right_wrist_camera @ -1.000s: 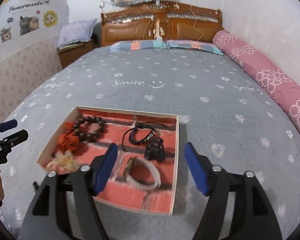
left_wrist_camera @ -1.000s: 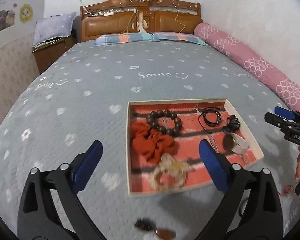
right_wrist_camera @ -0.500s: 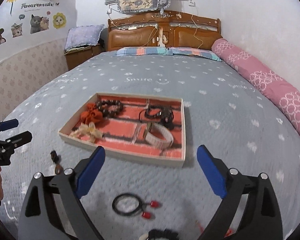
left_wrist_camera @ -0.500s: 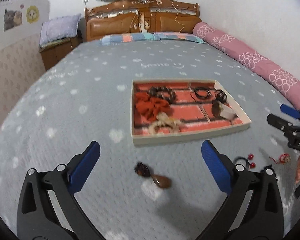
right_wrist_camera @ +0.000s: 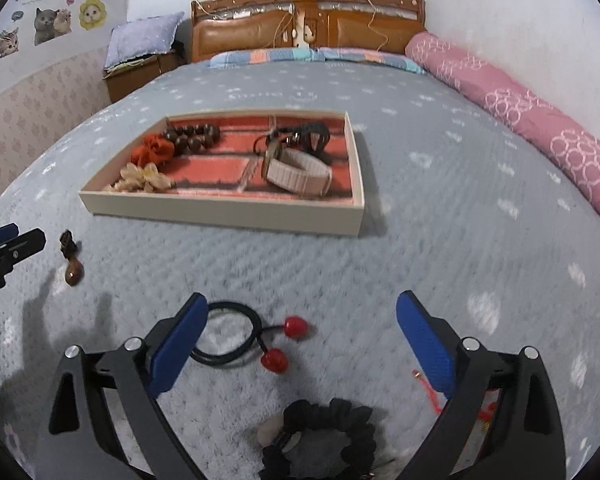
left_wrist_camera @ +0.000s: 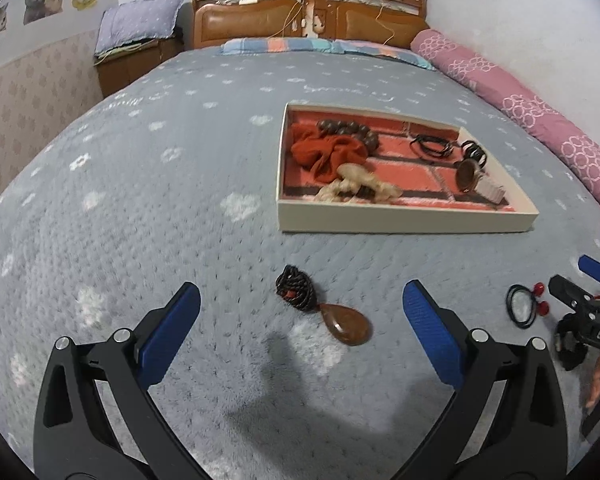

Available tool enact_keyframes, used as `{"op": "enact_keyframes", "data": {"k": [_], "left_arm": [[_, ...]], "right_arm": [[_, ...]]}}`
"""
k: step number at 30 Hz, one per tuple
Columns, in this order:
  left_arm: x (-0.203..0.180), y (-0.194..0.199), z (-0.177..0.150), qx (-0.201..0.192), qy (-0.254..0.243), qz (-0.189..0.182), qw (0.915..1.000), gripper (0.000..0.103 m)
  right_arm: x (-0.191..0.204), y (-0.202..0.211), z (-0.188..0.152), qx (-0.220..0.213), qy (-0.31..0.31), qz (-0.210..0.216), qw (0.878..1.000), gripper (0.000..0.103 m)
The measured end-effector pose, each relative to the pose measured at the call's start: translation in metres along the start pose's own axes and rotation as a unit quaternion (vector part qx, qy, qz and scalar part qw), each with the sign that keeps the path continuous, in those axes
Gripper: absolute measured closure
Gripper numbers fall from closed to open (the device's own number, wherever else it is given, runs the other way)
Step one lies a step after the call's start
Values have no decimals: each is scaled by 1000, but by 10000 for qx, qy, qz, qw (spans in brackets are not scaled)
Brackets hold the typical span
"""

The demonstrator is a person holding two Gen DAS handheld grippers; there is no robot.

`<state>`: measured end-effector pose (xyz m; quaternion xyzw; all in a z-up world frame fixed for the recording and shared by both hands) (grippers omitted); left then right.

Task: Organize jewelry
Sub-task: 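Move the left tool to the black hair tie while the right tool reaches the red-bead hair tie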

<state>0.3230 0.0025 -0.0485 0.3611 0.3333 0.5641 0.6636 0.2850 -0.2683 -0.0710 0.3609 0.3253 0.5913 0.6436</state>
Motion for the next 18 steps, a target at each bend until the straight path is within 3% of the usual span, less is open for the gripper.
{"op": "enact_keyframes", "data": {"k": [9, 18], "left_arm": [[16, -28, 4, 191, 188, 193, 9995, 5], [25, -59, 7, 742, 360, 134, 9965, 5]], "right_arm": [[3, -17, -5, 259, 53, -164, 9995, 10], [9, -32, -6, 594, 165, -212, 9979, 10]]}}
Point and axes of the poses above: each gripper's, at about its wrist camera, not at the fingertips, and y roughly against the way its jaws point, x to its left, z to its top, the point moved 5 cm from there along -y, roughly the way its jaws point, and after that the axes turned 14 degrees about x, right-handed, at the moved point
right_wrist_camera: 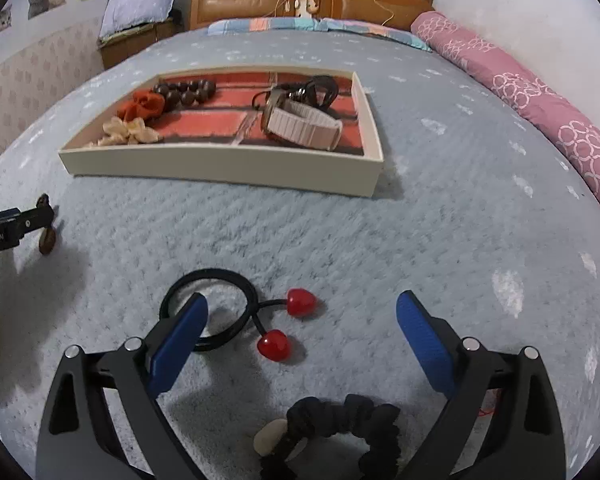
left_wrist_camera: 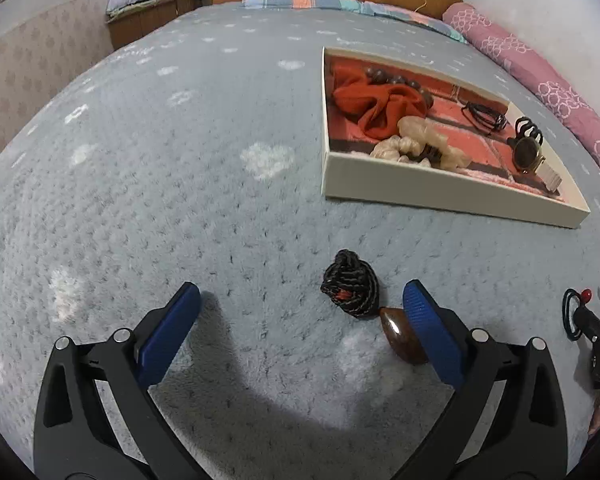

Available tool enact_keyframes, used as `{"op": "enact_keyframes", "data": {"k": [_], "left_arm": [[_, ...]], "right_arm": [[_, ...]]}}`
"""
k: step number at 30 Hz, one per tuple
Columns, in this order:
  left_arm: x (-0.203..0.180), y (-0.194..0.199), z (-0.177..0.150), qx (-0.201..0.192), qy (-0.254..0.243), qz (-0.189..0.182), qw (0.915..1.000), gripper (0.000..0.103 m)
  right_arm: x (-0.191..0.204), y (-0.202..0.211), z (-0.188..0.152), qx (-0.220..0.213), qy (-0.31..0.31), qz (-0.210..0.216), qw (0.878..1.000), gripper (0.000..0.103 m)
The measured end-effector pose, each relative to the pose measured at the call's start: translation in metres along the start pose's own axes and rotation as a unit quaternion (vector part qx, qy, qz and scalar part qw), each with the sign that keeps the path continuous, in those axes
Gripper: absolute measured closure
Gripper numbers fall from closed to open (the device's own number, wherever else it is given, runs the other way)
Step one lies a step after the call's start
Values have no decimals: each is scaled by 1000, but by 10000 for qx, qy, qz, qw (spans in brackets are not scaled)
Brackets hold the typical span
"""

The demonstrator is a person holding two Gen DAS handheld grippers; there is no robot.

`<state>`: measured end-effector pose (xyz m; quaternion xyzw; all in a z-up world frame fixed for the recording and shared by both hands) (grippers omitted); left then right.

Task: Organize jewelry
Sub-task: 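Move the left tool to the black hair tie while the right tool reaches the red-bead hair tie, then grasp the black hair tie with the left tool while the right tool grasps the red-bead hair tie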

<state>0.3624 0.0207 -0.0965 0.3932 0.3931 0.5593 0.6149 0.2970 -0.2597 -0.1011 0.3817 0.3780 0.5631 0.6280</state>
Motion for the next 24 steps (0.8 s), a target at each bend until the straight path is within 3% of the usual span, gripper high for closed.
{"op": "enact_keyframes", "data": {"k": [10, 15, 20, 24], "left_arm": [[-5, -12, 9, 232, -339, 188, 9990, 5], [-7, -10, 8, 141, -397, 141, 9990, 6], [-16, -5, 5, 4, -619, 128, 9980, 23], [-24, -1, 2, -56, -819, 73, 9966, 41]], "right_arm": [[-10, -12, 3, 455, -352, 282, 9979, 5], [-9, -10, 2, 362, -414, 224, 9982, 5], [-8, -8, 3, 311, -414, 214, 9984, 12], [-3, -5, 4, 253, -341, 194, 9989, 32]]}}
Point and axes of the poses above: each gripper's, at about its wrist camera, not at the fingertips, and y roughly against the way its jaws point, x to its left, z to its top, the point moved 5 cm from there along -y, roughly the way its jaws point, and after that the axes turned 14 degrees about x, right-handed, at the moved point
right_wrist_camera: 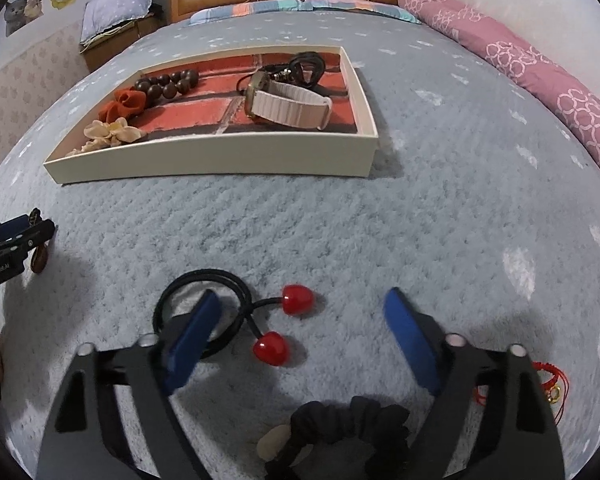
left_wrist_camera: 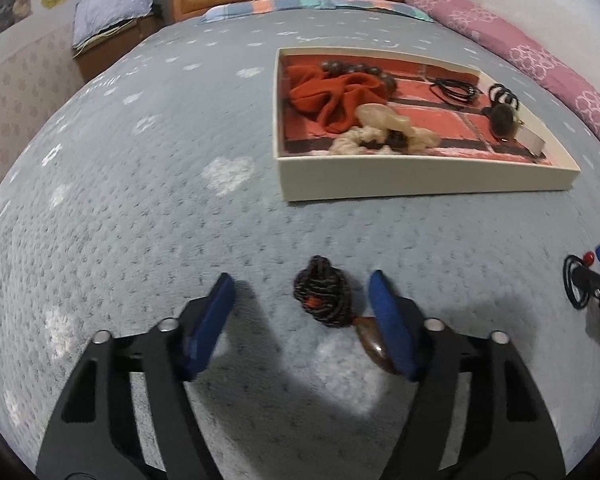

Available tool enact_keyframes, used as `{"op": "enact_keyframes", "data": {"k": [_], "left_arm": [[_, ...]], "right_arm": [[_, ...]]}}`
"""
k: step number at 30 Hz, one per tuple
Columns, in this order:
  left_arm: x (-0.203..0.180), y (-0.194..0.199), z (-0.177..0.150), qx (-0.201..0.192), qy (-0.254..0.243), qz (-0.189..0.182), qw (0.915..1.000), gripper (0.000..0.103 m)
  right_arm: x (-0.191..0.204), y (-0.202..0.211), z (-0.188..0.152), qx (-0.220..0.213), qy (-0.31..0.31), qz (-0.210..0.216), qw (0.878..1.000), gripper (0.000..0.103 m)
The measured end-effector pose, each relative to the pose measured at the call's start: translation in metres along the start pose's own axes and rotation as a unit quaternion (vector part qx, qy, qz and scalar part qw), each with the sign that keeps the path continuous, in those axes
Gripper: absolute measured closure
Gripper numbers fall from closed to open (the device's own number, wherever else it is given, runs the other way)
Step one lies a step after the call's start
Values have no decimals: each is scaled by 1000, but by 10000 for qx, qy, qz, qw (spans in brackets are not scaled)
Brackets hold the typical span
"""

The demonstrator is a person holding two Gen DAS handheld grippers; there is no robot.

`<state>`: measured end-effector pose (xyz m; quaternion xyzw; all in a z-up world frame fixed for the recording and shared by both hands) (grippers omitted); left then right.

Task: Organize jewelry
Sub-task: 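Grasp the black hair tie with the left tool while the right tool grasps the red-bead hair tie, then carry both hair ties into the tray and open both tools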

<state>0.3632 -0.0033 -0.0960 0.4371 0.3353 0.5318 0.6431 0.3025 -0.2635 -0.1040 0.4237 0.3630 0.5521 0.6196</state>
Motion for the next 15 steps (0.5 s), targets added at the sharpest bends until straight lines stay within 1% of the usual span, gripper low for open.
{"op": "enact_keyframes", "data": {"k": [1, 2, 4, 5, 6, 8, 10, 12, 15], "left_arm": [[-1, 0, 0, 2, -9, -28, 10000, 44], [-1, 0, -1, 2, -13, -57, 10000, 45], [-1, 1, -1, 7, -11, -133, 9999, 48], [-1, 1, -2, 3, -3, -147, 9999, 49], [-1, 1, -2, 0, 2, -155, 9999, 52], [-1, 2, -2, 6, 11, -176, 9998, 58], [-2, 2, -3, 9, 2, -220, 9998, 72], [-3, 3, -4, 17, -5, -255, 9997, 77], [-4, 3, -5, 11, 18, -238, 9997, 78]], "right_arm": [[3, 1, 0, 0, 44, -36, 10000, 37], [6, 1, 0, -3, 85, -55, 9999, 40], [13, 3, 0, -14, 211, -51, 9998, 57], [16, 3, 0, 7, 233, 11, 9997, 62], [17, 4, 0, 14, 216, 14, 9998, 66], [17, 4, 0, 20, 219, 66, 9997, 72], [18, 4, 0, 42, 239, 119, 9996, 79], [17, 4, 0, 65, 256, 153, 9995, 81], [18, 5, -2, 62, 284, 155, 9995, 82]]}}
Point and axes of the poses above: each gripper's, at about its wrist camera, not at the fingertips, and y roughly against the way its jaws point, x to its left, z to its top, the point moved 5 cm from there along -y, roughly the way its jaws point, and after that the axes turned 14 degrees about x, right-handed, at the moved point
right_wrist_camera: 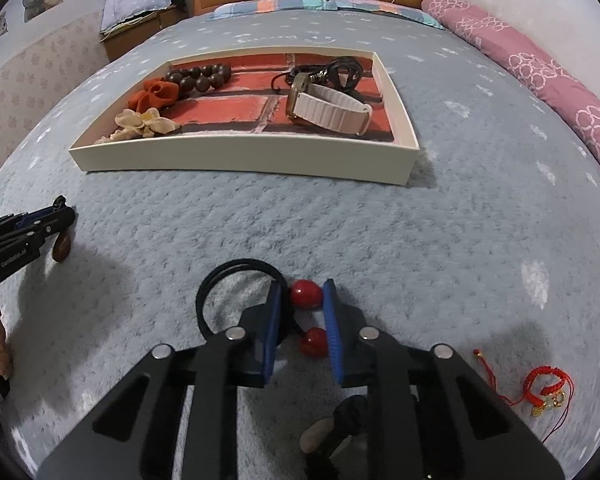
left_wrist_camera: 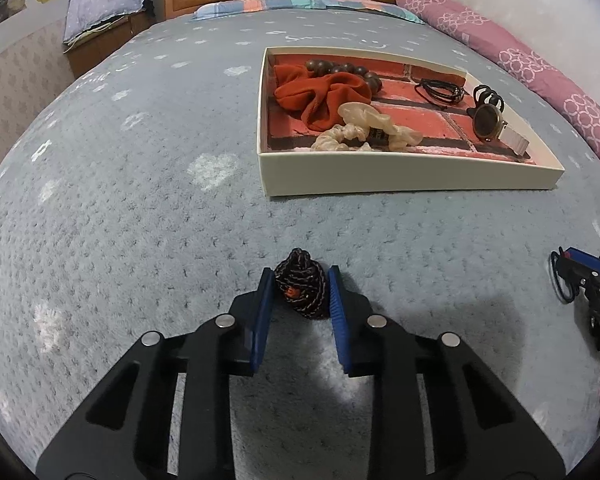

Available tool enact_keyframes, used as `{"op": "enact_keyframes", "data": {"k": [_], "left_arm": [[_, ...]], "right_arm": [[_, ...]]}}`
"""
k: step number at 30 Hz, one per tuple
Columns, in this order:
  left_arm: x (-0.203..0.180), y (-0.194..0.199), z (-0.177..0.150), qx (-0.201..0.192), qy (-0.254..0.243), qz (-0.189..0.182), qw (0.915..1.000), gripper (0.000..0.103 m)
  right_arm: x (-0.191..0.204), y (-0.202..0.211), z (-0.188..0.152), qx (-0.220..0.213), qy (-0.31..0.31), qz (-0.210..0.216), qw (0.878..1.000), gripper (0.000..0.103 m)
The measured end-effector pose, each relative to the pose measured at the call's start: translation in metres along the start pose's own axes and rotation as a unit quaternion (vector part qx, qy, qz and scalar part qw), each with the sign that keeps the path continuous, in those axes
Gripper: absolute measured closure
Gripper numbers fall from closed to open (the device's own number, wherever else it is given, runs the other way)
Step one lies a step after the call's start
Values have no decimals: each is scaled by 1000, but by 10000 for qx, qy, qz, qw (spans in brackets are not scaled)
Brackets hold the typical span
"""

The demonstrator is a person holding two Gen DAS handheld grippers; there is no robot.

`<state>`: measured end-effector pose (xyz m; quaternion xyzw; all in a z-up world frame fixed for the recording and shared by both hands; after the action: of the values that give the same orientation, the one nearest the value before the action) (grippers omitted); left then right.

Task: Organize jewelry
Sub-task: 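Carry both hair ties into the tray and open both tools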

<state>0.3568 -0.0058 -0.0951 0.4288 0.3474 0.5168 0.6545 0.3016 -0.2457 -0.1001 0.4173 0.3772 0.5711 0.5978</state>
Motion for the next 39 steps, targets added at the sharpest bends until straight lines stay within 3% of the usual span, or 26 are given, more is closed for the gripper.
{"op": "enact_keyframes", "data": {"k": [26, 39], "left_arm": [[2, 8, -6, -116, 139, -111, 9998, 81], [-9, 43, -10, -413, 84, -285, 9987, 81]], "right_arm": [[-5, 8, -5, -228, -12, 211, 9995, 82], [-7, 30, 7, -488, 64, 333, 9982, 82]]}}
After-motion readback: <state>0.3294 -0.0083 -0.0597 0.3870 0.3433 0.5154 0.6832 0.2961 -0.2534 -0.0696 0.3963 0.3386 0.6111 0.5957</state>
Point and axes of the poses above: each gripper's, at about its wrist camera, not at the fingertips, and y roughly against the way its jaws point, x to its left, z to its top, the point moved 5 cm from there along -y, roughly the way its jaws point, and after that the axes turned 14 degrees about x, right-handed, at the moved point
